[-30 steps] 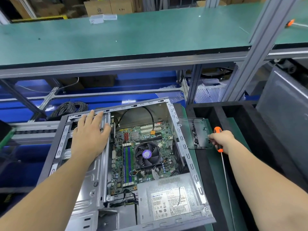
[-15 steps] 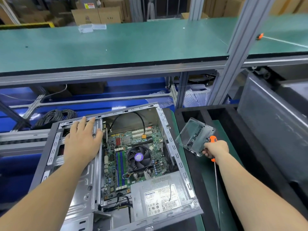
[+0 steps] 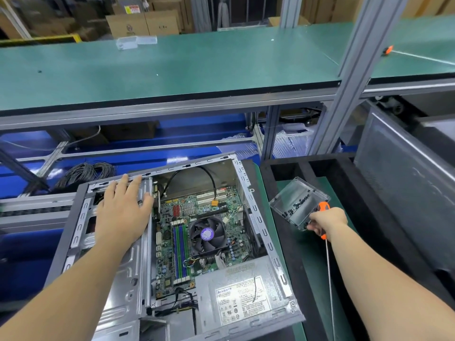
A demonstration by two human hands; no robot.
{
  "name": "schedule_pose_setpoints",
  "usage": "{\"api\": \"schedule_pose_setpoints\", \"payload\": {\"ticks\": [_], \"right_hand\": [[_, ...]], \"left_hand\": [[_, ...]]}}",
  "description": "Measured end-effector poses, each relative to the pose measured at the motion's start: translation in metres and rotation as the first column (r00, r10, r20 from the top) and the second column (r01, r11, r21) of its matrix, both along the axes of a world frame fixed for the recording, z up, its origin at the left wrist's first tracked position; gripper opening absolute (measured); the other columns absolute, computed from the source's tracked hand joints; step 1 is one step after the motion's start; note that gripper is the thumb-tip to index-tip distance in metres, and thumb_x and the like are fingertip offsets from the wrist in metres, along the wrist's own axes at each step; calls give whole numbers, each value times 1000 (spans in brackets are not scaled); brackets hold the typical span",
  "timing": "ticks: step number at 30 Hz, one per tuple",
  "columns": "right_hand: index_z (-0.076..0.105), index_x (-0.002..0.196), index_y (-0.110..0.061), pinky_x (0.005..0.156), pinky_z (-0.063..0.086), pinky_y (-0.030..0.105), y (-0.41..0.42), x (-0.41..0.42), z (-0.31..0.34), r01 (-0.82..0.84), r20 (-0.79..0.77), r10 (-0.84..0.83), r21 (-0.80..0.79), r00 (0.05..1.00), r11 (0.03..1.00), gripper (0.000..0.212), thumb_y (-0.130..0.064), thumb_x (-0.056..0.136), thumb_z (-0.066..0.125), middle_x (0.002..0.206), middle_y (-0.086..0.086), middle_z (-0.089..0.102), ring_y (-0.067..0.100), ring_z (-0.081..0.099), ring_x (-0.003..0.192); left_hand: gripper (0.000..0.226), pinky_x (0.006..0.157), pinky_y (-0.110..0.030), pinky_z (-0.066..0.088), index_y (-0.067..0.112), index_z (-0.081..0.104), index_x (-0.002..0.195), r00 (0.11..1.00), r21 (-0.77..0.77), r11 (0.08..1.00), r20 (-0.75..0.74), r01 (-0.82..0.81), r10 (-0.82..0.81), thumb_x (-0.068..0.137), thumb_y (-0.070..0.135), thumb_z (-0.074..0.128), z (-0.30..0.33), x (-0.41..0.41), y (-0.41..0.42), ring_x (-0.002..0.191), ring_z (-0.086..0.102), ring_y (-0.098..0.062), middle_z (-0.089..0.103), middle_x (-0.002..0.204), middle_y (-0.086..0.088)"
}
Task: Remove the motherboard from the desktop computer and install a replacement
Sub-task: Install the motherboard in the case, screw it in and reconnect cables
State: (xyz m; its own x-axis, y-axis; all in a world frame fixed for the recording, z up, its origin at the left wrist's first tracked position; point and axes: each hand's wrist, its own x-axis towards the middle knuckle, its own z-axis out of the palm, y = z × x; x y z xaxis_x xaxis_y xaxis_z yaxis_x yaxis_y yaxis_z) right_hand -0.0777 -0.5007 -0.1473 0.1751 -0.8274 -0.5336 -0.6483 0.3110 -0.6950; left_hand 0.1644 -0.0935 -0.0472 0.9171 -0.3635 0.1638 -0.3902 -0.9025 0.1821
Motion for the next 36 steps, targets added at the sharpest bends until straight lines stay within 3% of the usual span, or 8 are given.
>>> {"api": "schedule_pose_setpoints", "payload": {"ticks": [4, 8, 13, 17, 21, 25, 28, 36], "right_hand": [[61, 80, 4, 44, 44, 27, 0, 1, 4, -34, -38, 34, -6, 999, 999, 0, 3, 80, 61, 55, 18, 67, 30, 69, 50], [58, 87, 5, 47, 50, 31, 1, 4, 10, -101, -75, 100, -12, 992, 995, 8, 0, 81, 59, 59, 22, 68, 35, 70, 52], [56, 90, 0, 67, 61, 51, 2, 3, 18, -154, -133, 146, -53, 980, 987, 12, -5, 79, 58, 79, 24, 70, 36, 70, 52], [56, 89, -3, 52, 59, 38, 6, 2, 25, -153, -112, 137, -154, 984, 976, 9, -3, 81, 52, 89, 21, 67, 32, 70, 50], [49, 74, -12, 38, 41, 22, 15, 4, 31, -212, -127, 191, -177, 973, 961, 11, -1, 78, 47, 78, 16, 65, 28, 69, 47], [50, 77, -9, 47, 41, 27, 18, 5, 30, -255, -157, 235, -119, 959, 960, 10, 0, 78, 47, 69, 18, 66, 29, 70, 50], [58, 88, 0, 44, 43, 26, 17, 5, 27, -261, -185, 237, -119, 954, 958, 12, 0, 79, 49, 65, 21, 69, 27, 68, 47], [60, 91, 2, 42, 43, 24, 23, 8, 30, -294, -187, 271, -105, 944, 950, 14, -1, 79, 54, 64, 20, 70, 21, 59, 36]], "left_hand": [[59, 116, -56, 29, 27, 34, 153, 1000, 6, 1000, 4, -5, 5, 99, 50, 30, 0, 0, 0, 150, 19, -26, 28, 163, -2], [59, 115, -57, 30, 26, 34, 153, 1000, 8, 1000, 1, 1, -2, 99, 49, 31, 0, 1, 0, 149, 20, -26, 29, 162, -3], [59, 115, -57, 30, 25, 34, 153, 1000, 10, 1000, 5, -3, 3, 99, 49, 32, 0, 1, 0, 149, 20, -27, 29, 162, -3], [59, 116, -56, 30, 25, 35, 153, 1000, 6, 1000, 7, 0, 0, 99, 49, 33, 0, 1, -1, 149, 22, -28, 30, 162, -4], [59, 117, -55, 28, 25, 34, 153, 1000, 5, 1000, 8, -1, 0, 100, 48, 33, 0, 0, 0, 149, 21, -27, 30, 162, -3], [59, 117, -55, 28, 25, 33, 154, 1000, 3, 1000, 5, -7, 7, 100, 49, 33, 1, -1, -1, 149, 20, -26, 29, 162, -3], [59, 117, -55, 29, 25, 33, 154, 1000, 4, 1000, 6, -8, 8, 100, 48, 33, 1, -1, -1, 149, 20, -26, 29, 162, -3], [62, 114, -57, 32, 25, 35, 153, 1000, 8, 1000, 8, -7, 7, 97, 51, 29, 0, 1, -1, 149, 21, -27, 30, 162, -3]]}}
